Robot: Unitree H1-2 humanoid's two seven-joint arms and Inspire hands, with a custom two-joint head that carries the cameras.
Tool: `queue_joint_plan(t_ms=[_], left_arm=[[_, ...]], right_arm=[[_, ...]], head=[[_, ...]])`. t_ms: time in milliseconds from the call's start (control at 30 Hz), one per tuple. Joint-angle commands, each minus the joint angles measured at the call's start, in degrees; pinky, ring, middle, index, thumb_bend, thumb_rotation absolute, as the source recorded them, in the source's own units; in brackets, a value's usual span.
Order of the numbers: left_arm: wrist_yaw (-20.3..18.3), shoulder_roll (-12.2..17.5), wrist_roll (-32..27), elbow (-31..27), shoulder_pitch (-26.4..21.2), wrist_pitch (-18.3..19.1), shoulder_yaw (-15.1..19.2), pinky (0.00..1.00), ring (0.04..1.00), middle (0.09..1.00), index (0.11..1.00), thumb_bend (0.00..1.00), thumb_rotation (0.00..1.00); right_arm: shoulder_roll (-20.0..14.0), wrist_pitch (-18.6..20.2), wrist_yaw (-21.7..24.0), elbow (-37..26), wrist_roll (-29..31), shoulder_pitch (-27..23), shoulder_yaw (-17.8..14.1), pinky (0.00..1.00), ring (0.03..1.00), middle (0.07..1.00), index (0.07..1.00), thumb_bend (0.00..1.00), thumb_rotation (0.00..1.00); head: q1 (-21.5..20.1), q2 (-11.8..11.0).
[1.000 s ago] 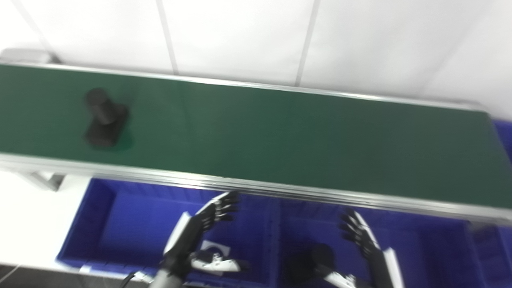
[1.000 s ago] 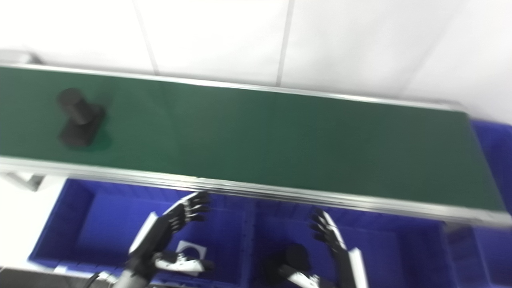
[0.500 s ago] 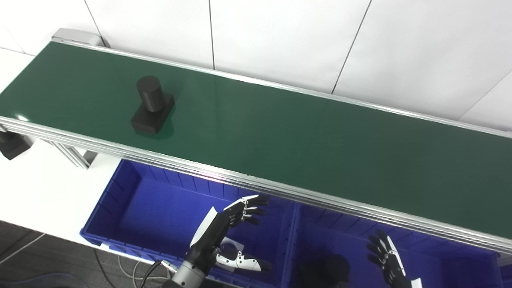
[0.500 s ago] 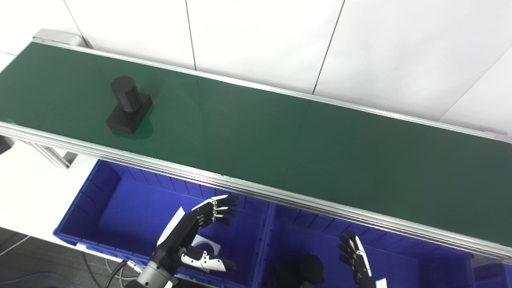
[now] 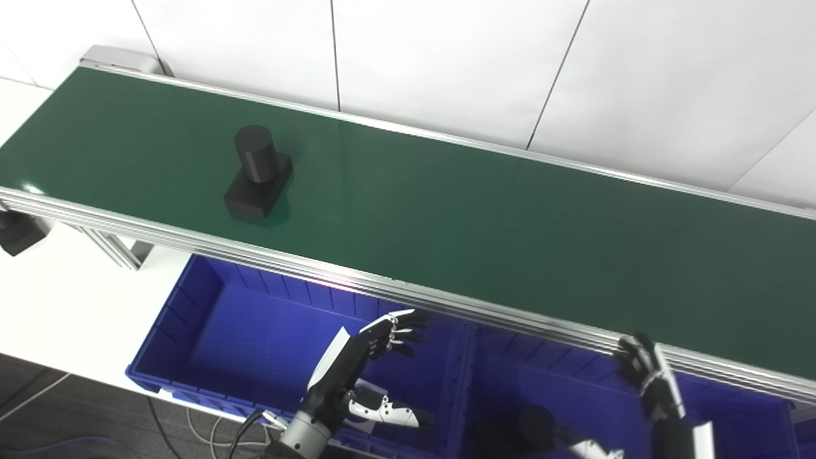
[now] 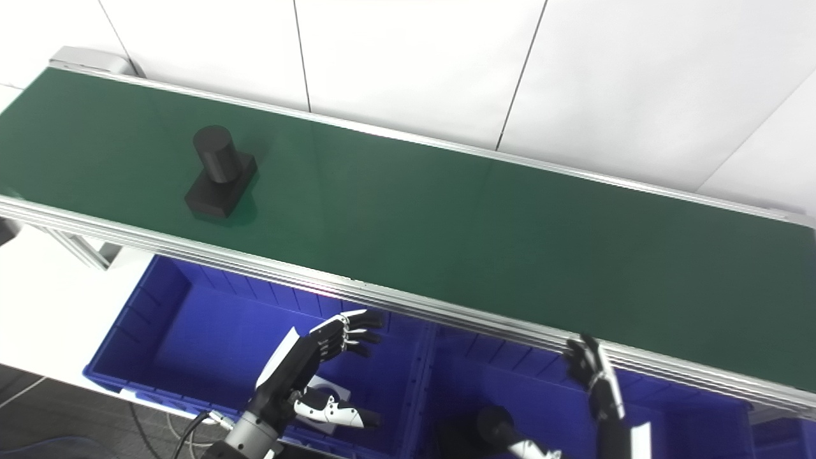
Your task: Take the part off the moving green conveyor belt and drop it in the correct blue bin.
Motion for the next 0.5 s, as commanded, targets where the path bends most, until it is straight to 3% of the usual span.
queue_joint_plan(t_ms=[0, 100, 233, 467], left_arm=[[0.8, -0.6, 0.4, -0.3, -0.5, -2.5, -0.4, 0.64, 0.727, 0.796, 0.794, 0.95, 0.05], [1.2, -0.7, 0.7, 0.3, -0.9, -2.7, -0.5, 0.63, 0.724, 0.797, 0.79, 0.95, 0.04], [1.4, -0.6, 0.8, 1.0, -1.6, -2.8, -0.8, 0.62, 0.721, 0.793, 0.791, 0.95, 0.03], [2.1, -0.6, 0.7, 2.3, -3.0, -2.9, -1.3, 0.62, 0.717, 0.784, 0.778, 0.96, 0.01]], right_arm=[[-0.4, -3.4, -1.0, -3.5, -1.4, -1.2, -0.7, 0.75, 0.796, 0.836, 0.903, 0.85, 0.33], [0.1, -3.4, 0.4, -5.8, -1.2, -2.8, -1.8, 0.74, 0.783, 0.825, 0.89, 0.87, 0.38], [0.6, -2.6, 4.0, -8.5, 0.9, -5.5, -2.7, 0.79, 0.814, 0.857, 0.912, 0.82, 0.38], [2.8, 3.7, 8.9, -9.3, -0.6, -13.2, -5.1, 0.75, 0.793, 0.838, 0.909, 0.77, 0.45]], head=[[0.0, -0.5], [-0.1, -0.9], [0.2, -1.2], [-0.1, -2.0]])
